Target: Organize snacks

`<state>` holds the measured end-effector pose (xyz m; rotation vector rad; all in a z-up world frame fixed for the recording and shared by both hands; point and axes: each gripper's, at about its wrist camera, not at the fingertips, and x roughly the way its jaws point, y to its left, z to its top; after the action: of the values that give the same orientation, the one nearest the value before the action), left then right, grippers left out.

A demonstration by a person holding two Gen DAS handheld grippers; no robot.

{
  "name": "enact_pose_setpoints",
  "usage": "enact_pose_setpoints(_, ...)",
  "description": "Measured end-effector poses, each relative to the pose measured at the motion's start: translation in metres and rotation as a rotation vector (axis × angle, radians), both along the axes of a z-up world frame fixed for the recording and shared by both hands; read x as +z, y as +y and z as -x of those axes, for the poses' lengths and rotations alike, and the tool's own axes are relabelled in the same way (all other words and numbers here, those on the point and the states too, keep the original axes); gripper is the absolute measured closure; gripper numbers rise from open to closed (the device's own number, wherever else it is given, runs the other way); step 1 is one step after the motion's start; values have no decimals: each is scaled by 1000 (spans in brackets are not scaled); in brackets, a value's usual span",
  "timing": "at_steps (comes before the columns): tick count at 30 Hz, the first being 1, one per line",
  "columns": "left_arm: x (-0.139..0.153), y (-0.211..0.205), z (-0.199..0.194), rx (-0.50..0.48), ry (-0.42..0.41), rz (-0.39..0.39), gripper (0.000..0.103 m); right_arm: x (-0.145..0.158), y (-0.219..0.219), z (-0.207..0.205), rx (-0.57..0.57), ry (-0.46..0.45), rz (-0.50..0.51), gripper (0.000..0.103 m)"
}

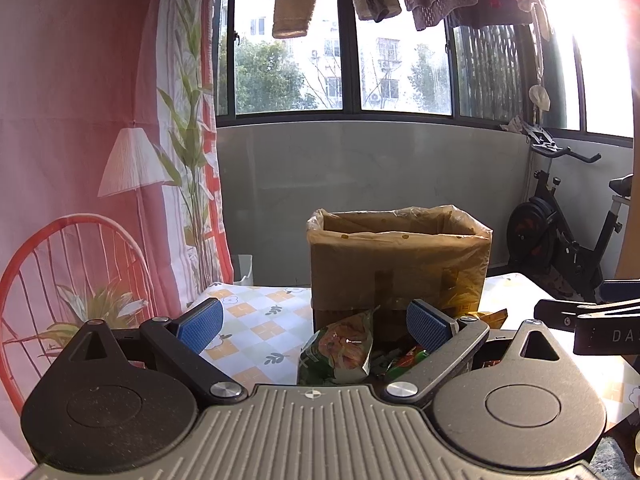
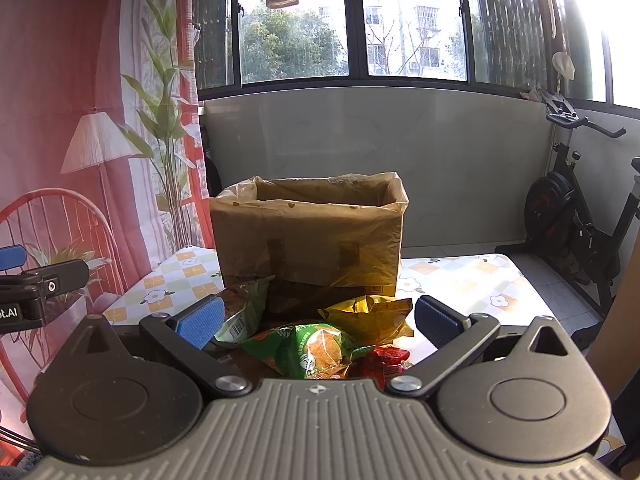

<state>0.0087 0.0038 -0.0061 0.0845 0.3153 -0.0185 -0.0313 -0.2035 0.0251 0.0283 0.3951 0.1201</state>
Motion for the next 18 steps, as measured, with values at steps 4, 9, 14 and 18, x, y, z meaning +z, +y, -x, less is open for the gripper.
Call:
enact_pose_setpoints(4,-5,7,-16,21,32,43,4,-4,-12,-6,-6,14,-53,0)
enact_pose_setpoints(9,-13,12,-30,18,47,92,3,-8,-17,-10,-8,-22,-18,0)
enact_pose_setpoints(14,-20,18,-43,-47,63,170,3,-16,-22,-27,-2,-5,0,0)
enact_pose_setpoints(18,-27,12,-54,-8,57,91,3,-24,-33,-43,12,22,-34,0)
